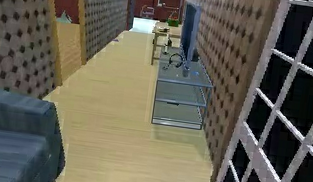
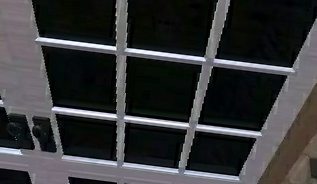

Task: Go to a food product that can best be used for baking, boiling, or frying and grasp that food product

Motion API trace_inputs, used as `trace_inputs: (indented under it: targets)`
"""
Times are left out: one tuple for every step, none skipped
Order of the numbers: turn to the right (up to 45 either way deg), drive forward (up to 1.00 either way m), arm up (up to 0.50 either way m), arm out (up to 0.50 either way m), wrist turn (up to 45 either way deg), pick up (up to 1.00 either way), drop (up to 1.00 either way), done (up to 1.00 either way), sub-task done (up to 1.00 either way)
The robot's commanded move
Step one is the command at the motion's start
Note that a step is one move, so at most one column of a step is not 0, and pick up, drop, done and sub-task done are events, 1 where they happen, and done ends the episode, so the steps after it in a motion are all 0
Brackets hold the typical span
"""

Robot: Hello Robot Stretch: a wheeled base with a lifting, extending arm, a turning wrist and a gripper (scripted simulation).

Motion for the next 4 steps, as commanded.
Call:
trace_inputs:
  targets:
    - [0.0, 1.0, 0.0, 0.0, 0.0, 0.0, 0.0, 0.0, 0.0]
    - [0.0, 0.35, 0.0, 0.0, 0.0, 0.0, 0.0, 0.0, 0.0]
    - [-33.0, 0.0, 0.0, 0.0, 0.0, 0.0, 0.0, 0.0, 0.0]
    - [0.0, 0.5, 0.0, 0.0, 0.0, 0.0, 0.0, 0.0, 0.0]
